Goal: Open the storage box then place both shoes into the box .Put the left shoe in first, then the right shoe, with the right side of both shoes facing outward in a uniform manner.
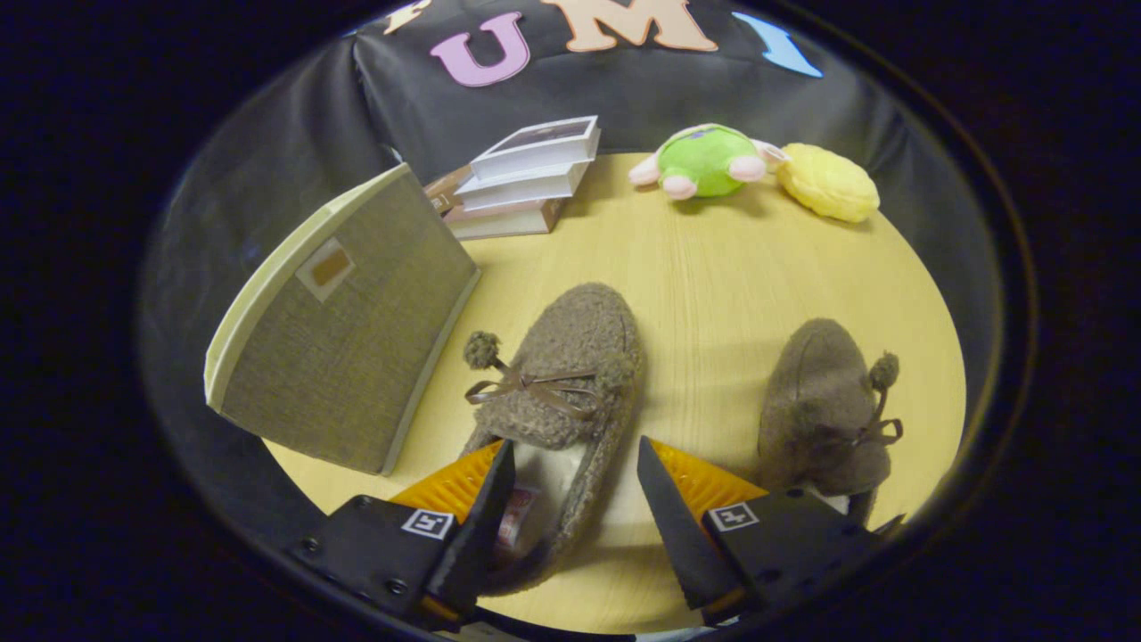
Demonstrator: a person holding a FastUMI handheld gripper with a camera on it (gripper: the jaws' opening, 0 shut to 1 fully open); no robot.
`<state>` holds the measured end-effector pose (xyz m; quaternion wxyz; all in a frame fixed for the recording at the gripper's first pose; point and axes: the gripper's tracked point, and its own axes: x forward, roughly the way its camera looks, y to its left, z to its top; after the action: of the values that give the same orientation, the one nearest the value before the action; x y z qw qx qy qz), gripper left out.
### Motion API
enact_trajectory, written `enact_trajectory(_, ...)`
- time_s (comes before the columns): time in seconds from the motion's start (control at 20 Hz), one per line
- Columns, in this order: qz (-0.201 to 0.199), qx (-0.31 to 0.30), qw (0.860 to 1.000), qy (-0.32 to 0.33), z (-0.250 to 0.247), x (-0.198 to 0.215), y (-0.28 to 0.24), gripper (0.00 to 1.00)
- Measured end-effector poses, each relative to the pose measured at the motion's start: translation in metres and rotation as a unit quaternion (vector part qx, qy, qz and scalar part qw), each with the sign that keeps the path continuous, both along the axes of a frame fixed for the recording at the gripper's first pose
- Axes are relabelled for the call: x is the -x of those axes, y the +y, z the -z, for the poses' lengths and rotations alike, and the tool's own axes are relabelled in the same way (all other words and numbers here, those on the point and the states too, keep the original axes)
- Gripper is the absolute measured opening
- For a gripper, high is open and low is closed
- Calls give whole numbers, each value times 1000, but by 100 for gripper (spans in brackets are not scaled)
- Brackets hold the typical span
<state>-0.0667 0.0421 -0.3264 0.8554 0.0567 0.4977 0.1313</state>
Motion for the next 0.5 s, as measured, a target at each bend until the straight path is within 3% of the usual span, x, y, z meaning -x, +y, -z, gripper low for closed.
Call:
enact_trajectory(0.3, 19, -17, 999, 35, 5, 3, 4, 38)
enact_trajectory(0.45, 55, -37, 996, 68, 5, 3, 1, 18)
enact_trajectory(0.5, 79, -38, 994, 69, 9, -1, -3, 16)
